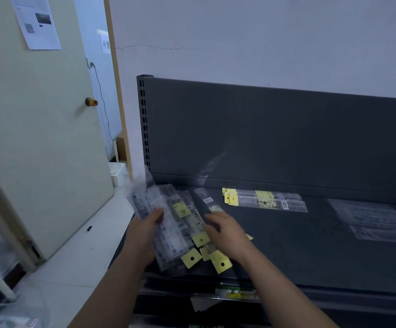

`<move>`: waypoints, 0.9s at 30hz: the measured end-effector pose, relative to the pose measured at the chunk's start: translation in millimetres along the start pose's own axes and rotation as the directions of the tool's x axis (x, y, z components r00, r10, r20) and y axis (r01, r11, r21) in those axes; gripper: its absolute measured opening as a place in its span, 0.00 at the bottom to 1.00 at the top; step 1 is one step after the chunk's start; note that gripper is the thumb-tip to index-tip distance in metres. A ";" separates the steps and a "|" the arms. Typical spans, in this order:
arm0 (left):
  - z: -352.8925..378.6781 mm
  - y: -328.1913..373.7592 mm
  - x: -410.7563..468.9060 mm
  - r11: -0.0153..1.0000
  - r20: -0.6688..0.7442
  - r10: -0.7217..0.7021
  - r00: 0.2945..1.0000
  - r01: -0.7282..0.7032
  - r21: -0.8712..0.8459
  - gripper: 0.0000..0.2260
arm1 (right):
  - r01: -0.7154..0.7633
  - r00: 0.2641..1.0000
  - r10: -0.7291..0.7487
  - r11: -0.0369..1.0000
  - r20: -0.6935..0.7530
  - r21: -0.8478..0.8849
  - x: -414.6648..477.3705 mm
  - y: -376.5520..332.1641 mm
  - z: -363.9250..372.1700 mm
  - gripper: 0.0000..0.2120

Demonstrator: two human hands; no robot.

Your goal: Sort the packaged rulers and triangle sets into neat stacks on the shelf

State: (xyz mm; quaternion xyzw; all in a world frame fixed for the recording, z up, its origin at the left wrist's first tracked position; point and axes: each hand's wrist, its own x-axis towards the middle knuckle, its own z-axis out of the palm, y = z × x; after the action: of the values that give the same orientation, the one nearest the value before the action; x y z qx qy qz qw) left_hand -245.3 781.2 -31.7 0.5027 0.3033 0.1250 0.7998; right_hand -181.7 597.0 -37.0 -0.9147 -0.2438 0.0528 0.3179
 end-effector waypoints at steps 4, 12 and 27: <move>-27.0 1.8 9.3 0.987 -0.090 -0.025 0.996 0.038 0.153 0.10 | 0.134 0.979 -0.087 0.954 0.182 -0.268 1.7 10.5 21.3 0.14; -45.9 -4.3 15.7 0.961 -0.094 -0.062 0.994 0.084 0.262 0.12 | -0.126 0.988 0.156 0.836 0.010 -0.534 14.9 14.4 18.6 0.17; -48.5 -13.3 22.2 0.946 0.009 -0.021 1.000 0.017 0.325 0.13 | -0.180 0.983 0.175 0.914 -0.047 -0.362 39.5 -17.3 36.6 0.22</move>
State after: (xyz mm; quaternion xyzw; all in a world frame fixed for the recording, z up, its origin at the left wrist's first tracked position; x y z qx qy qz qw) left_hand -258.9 821.6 -66.5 0.6254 0.3194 0.0626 0.7091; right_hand -163.4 648.0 -53.2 -0.9765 -0.1631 0.0291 0.1380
